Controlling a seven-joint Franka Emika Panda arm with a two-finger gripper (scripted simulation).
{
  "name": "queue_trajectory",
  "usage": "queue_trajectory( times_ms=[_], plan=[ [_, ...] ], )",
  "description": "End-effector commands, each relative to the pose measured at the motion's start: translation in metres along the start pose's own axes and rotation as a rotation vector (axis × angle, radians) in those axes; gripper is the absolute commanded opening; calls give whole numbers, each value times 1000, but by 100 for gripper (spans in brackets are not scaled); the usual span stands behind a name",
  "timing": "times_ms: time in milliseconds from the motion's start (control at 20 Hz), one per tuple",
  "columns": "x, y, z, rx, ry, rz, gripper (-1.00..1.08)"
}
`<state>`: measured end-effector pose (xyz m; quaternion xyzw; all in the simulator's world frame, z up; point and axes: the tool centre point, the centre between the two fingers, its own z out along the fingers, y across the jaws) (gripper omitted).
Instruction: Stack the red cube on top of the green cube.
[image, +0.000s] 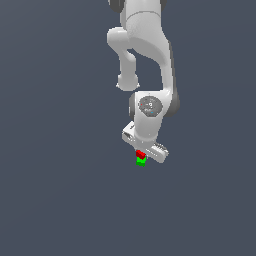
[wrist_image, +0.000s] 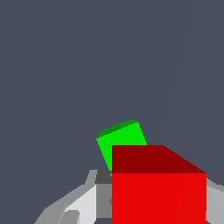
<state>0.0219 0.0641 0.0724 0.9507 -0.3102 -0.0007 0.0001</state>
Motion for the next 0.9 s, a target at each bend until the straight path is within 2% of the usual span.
queue_trajectory(
  times_ms=[0, 350, 400, 850],
  plan=[
    [6, -4, 5, 1, 1, 0, -100],
    [11, -8, 11, 1, 1, 0, -100],
    [11, -8, 11, 1, 1, 0, 100],
    [11, -8, 11, 1, 1, 0, 100]
  ],
)
